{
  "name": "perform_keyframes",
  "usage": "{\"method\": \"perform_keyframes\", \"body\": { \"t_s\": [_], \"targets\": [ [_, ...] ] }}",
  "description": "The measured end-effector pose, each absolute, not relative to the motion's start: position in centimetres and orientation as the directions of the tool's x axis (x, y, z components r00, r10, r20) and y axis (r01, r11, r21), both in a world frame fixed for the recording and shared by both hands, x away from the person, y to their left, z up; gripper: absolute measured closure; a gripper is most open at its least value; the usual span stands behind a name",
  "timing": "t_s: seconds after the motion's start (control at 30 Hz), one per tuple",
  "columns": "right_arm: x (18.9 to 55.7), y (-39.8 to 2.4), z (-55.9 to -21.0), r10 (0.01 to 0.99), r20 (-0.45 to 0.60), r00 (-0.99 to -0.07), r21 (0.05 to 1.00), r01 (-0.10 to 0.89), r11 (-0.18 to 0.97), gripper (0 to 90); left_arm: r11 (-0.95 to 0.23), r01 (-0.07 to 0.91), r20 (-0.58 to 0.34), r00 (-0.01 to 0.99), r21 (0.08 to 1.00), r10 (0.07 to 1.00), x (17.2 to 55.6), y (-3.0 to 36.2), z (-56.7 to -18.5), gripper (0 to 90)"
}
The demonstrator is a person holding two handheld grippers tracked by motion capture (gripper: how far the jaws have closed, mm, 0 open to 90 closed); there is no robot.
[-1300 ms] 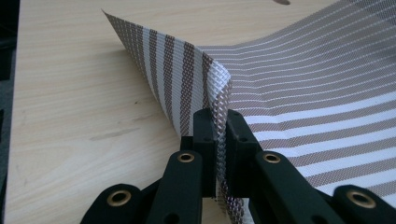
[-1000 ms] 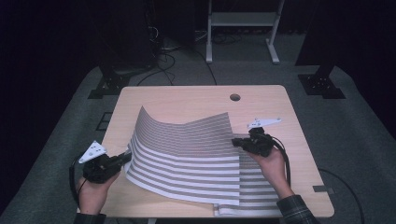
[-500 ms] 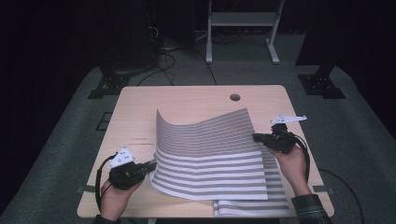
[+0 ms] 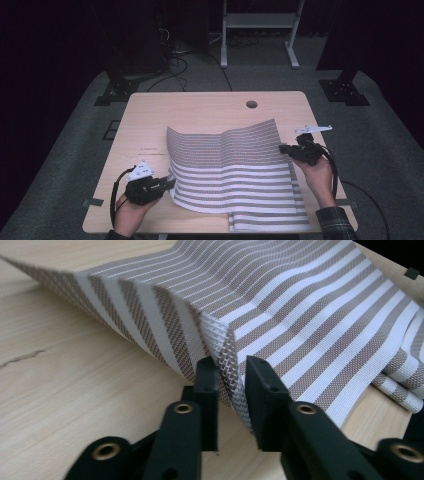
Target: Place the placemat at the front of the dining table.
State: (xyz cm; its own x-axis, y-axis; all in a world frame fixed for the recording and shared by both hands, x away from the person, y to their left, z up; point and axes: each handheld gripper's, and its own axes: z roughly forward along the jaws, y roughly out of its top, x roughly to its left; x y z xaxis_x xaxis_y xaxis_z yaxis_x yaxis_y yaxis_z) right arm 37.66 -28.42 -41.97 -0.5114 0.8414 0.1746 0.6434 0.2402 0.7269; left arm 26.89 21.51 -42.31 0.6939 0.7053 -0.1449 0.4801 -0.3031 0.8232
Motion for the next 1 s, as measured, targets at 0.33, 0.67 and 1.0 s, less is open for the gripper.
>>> {"method": "perform_keyframes", "body": {
  "t_s": [0.33, 0.67, 1.0],
  "targets": [
    [37.0, -28.2, -41.4, 0.836, 0.162, -0.525, 0.750, 0.616, 0.242, 62.0, -0.224, 0.413, -0.099, 0.629, 0.883, 0.771, 26.4, 24.1, -40.7, 45.8],
    [34.3, -28.5, -41.4, 0.816, 0.145, -0.560, 0.768, 0.584, 0.264, 56.7, -0.324, 0.450, -0.059, 0.654, 0.832, 0.754, 27.2, 23.7, -42.2, 58.0],
    [30.2, -28.5, -41.9, 0.801, 0.103, -0.589, 0.773, 0.554, 0.308, 46.6, -0.416, 0.498, -0.035, 0.671, 0.761, 0.740, 28.1, 23.4, -44.3, 51.9]
  ]
}}
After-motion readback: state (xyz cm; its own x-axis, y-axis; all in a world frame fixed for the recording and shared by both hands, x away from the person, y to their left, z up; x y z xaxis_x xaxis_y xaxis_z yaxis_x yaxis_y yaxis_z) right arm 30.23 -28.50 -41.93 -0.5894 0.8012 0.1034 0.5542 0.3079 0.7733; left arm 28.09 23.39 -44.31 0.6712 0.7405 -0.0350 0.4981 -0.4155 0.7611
